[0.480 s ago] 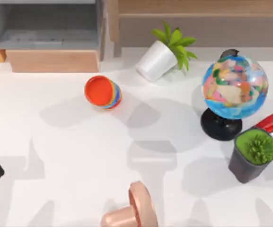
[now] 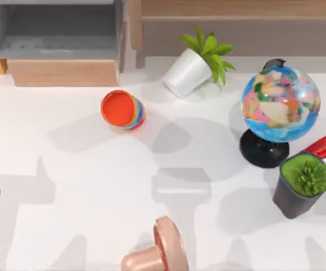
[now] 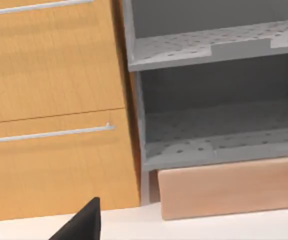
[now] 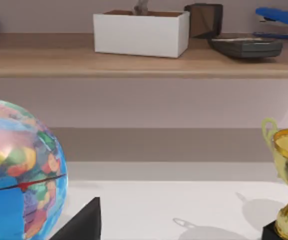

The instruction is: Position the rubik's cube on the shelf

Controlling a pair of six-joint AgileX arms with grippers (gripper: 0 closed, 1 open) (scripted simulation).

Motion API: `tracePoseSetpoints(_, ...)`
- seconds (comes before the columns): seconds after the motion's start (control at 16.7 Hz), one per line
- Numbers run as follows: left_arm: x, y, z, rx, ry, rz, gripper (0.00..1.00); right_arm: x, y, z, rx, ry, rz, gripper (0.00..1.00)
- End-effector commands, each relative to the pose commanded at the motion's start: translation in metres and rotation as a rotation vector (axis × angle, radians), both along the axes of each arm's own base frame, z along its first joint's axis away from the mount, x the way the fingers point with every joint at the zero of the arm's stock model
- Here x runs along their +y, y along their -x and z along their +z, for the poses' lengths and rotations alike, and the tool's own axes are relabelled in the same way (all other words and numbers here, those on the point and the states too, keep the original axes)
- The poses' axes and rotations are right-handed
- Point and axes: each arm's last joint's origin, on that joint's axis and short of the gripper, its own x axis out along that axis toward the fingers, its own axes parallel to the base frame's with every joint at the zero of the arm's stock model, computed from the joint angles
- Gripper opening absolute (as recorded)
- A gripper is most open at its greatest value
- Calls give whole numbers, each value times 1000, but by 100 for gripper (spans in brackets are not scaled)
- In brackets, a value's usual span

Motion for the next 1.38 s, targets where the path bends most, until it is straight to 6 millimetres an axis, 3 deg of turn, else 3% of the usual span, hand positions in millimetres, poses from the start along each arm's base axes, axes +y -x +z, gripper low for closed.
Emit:
tracePoseSetpoints(0.24,5,-31,24,41,-178,-18,100,0,0,0,0,0,0,100)
tracePoseSetpoints(0.54,24,-104,30,130,-460,-70,100,0,0,0,0,0,0,100)
tracePoseSetpoints(0.72,45,-157,12,169,-646,-112,100,0,0,0,0,0,0,100)
tracePoseSetpoints(0.96,84,-220,-31,161,-906,-146,100,0,0,0,0,0,0,100)
tracePoseSetpoints(1.2,125,-262,-71,91,-1165,-116,100,0,0,0,0,0,0,100)
tracePoseSetpoints(1.38,152,-281,-86,25,-1334,-57,100,0,0,0,0,0,0,100)
